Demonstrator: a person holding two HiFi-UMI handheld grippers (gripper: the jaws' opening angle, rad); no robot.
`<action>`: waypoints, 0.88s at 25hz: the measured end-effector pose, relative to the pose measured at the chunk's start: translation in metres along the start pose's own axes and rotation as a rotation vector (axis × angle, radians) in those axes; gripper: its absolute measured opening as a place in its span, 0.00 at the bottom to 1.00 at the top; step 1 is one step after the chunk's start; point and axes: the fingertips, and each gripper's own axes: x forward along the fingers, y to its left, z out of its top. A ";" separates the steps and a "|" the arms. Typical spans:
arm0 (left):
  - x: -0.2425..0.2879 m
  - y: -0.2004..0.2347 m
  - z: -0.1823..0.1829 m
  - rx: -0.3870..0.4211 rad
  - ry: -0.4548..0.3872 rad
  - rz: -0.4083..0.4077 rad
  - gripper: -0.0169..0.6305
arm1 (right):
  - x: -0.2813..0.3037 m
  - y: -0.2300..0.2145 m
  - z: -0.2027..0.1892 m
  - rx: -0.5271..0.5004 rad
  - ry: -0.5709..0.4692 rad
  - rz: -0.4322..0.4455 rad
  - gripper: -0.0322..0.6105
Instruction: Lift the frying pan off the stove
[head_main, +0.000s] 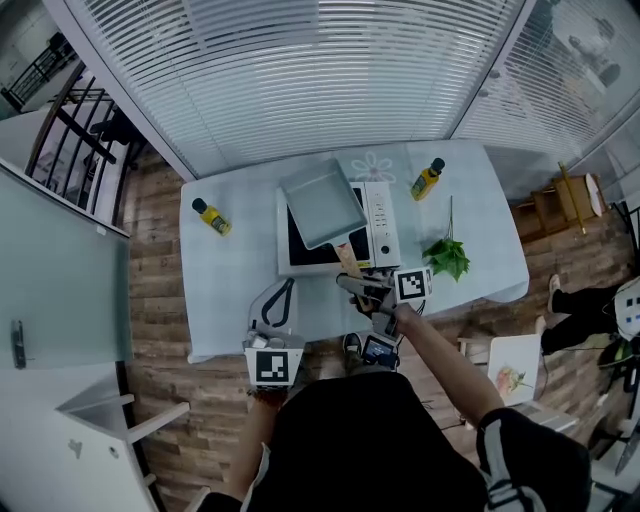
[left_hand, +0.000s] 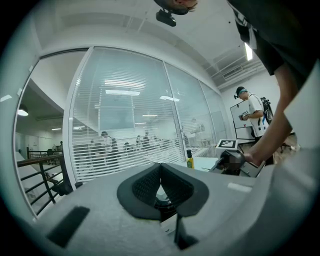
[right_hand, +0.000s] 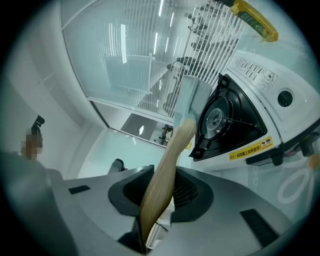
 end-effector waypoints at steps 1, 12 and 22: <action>0.001 0.001 0.000 0.006 -0.001 -0.002 0.05 | 0.000 0.000 0.002 -0.006 0.000 0.000 0.19; -0.002 0.008 0.001 0.015 0.010 -0.012 0.05 | 0.003 0.015 0.009 -0.051 -0.002 0.003 0.20; 0.002 0.007 0.000 0.034 0.016 -0.063 0.05 | 0.008 0.035 0.015 -0.076 -0.032 0.009 0.20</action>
